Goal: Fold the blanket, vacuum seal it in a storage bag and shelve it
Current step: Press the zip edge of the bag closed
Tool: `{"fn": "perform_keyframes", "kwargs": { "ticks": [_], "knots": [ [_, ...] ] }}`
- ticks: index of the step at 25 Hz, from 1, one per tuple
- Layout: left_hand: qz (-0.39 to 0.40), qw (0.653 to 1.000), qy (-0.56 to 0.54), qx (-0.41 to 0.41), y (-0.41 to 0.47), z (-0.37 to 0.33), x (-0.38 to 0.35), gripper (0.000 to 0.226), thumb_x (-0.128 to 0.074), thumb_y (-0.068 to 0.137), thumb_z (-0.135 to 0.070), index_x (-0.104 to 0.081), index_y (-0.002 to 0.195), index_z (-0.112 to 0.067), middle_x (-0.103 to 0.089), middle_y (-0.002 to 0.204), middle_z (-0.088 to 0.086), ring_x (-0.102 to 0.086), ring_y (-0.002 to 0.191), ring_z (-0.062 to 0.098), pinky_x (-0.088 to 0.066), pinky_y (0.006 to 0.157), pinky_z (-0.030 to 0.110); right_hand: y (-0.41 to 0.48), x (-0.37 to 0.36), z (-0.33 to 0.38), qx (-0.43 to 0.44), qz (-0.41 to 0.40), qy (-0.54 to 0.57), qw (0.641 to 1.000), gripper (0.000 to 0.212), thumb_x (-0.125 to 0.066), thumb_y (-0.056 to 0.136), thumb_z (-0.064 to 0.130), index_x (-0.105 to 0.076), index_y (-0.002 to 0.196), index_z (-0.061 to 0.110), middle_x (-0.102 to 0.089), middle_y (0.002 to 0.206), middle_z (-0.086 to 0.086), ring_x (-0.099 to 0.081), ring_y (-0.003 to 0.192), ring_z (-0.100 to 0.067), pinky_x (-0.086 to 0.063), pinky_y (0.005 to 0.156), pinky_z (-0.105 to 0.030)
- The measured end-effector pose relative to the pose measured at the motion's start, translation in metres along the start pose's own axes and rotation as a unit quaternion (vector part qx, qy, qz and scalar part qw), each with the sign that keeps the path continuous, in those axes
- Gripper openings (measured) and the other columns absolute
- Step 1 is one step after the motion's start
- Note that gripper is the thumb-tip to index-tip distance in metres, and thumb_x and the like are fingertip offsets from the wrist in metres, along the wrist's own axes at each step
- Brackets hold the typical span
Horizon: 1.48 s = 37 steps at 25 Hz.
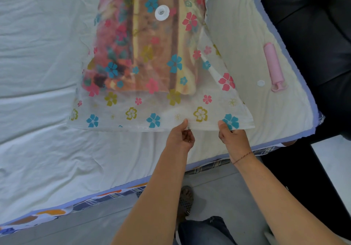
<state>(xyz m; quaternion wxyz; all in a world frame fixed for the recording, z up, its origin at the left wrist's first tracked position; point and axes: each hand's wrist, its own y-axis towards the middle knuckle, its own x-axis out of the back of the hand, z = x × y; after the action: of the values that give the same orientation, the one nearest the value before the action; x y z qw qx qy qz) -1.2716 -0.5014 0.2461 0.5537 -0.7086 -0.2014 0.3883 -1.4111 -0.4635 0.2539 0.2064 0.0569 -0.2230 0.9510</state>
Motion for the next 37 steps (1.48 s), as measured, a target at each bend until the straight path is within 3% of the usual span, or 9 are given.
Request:
{"fn": "perform_keyframes", "kwargs": {
  "ticks": [4, 6, 10, 15, 18, 22, 27, 31, 37],
  "knots": [
    [0.038, 0.999, -0.028, -0.004, 0.003, -0.022, 0.015, 0.026, -0.072, 0.083, -0.027, -0.061, 0.098, -0.009, -0.065, 0.085, 0.006, -0.058, 0.080, 0.016, -0.049, 0.073, 0.029, 0.001, -0.010, 0.001, -0.083, -0.037, 0.112, 0.990, 0.055, -0.053, 0.097, 0.022, -0.033, 0.045, 0.022, -0.032, 0.039, 0.008, -0.028, 0.040, -0.007, -0.025, 0.051, -0.024],
    [0.023, 0.997, -0.061, -0.028, 0.007, -0.035, 0.023, 0.027, -0.070, 0.085, -0.020, -0.058, 0.107, -0.010, -0.067, 0.089, 0.006, -0.061, 0.082, 0.017, -0.050, 0.070, 0.028, -0.001, -0.018, 0.000, -0.104, -0.043, 0.122, 0.986, 0.057, -0.051, 0.097, 0.028, -0.037, 0.042, 0.024, -0.034, 0.038, 0.005, -0.028, 0.040, -0.009, -0.024, 0.052, -0.026],
    [0.018, 0.997, -0.051, -0.061, 0.004, -0.036, 0.025, 0.012, -0.068, 0.086, -0.010, -0.059, 0.094, -0.008, -0.067, 0.085, 0.007, -0.063, 0.075, 0.014, -0.052, 0.065, 0.023, -0.017, -0.065, 0.002, -0.132, 0.025, 0.062, 0.989, 0.040, -0.050, 0.095, 0.045, -0.053, 0.068, 0.016, -0.050, 0.055, 0.001, -0.040, 0.046, -0.009, -0.031, 0.047, -0.022],
    [0.044, 0.997, -0.019, -0.064, -0.002, -0.034, 0.023, 0.007, -0.066, 0.088, -0.013, -0.061, 0.089, -0.008, -0.067, 0.082, 0.006, -0.062, 0.071, 0.013, -0.053, 0.064, 0.022, -0.016, -0.096, 0.004, -0.113, -0.010, 0.011, 0.993, 0.049, -0.051, 0.096, 0.039, -0.058, 0.057, 0.011, -0.056, 0.054, -0.002, -0.048, 0.052, -0.012, -0.041, 0.058, -0.024],
    [0.080, 0.995, 0.063, -0.008, -0.009, -0.027, 0.020, 0.018, -0.074, 0.082, -0.022, -0.063, 0.079, -0.008, -0.061, 0.068, 0.005, -0.058, 0.070, 0.015, -0.051, 0.070, 0.025, -0.014, -0.089, 0.000, -0.111, -0.011, -0.021, 0.994, 0.051, -0.051, 0.097, 0.037, -0.054, 0.054, 0.009, -0.051, 0.045, 0.004, -0.046, 0.043, -0.003, -0.038, 0.049, -0.014],
    [0.072, 0.988, 0.137, -0.006, -0.004, -0.021, 0.014, 0.015, -0.076, 0.080, -0.014, -0.064, 0.083, -0.007, -0.063, 0.058, 0.002, -0.058, 0.065, 0.012, -0.050, 0.062, 0.020, -0.008, -0.081, 0.003, -0.106, -0.032, -0.021, 0.994, 0.038, -0.064, 0.089, 0.036, -0.055, 0.060, 0.012, -0.049, 0.054, 0.005, -0.045, 0.049, -0.005, -0.037, 0.052, -0.017],
    [0.068, 0.989, 0.131, -0.017, -0.003, -0.015, 0.010, 0.014, -0.073, 0.082, -0.013, -0.064, 0.076, -0.004, -0.060, 0.055, 0.003, -0.053, 0.050, 0.010, -0.050, 0.052, 0.016, -0.002, -0.083, 0.006, -0.111, -0.017, -0.033, 0.993, 0.031, -0.059, 0.093, 0.034, -0.058, 0.065, 0.019, -0.056, 0.060, 0.006, -0.051, 0.055, -0.004, -0.040, 0.055, -0.018],
    [0.027, 0.996, 0.080, -0.038, -0.002, -0.017, 0.012, 0.015, -0.072, 0.083, -0.010, -0.060, 0.075, -0.006, -0.053, 0.052, 0.003, -0.050, 0.047, 0.010, -0.046, 0.046, 0.016, -0.001, -0.076, 0.007, -0.086, -0.012, 0.000, 0.996, 0.035, -0.059, 0.094, 0.028, -0.048, 0.062, 0.021, -0.048, 0.040, 0.016, -0.041, 0.039, 0.002, -0.037, 0.047, -0.010],
    [0.001, 0.993, 0.082, -0.082, 0.012, -0.058, 0.046, 0.013, -0.072, 0.083, -0.012, -0.061, 0.080, -0.006, -0.054, 0.055, 0.001, -0.051, 0.048, 0.008, -0.046, 0.047, 0.015, 0.000, -0.069, 0.006, -0.082, -0.004, 0.017, 0.997, 0.042, -0.060, 0.094, 0.026, -0.042, 0.056, 0.020, -0.039, 0.039, 0.015, -0.035, 0.040, -0.001, -0.033, 0.057, -0.021]
  ]
}}
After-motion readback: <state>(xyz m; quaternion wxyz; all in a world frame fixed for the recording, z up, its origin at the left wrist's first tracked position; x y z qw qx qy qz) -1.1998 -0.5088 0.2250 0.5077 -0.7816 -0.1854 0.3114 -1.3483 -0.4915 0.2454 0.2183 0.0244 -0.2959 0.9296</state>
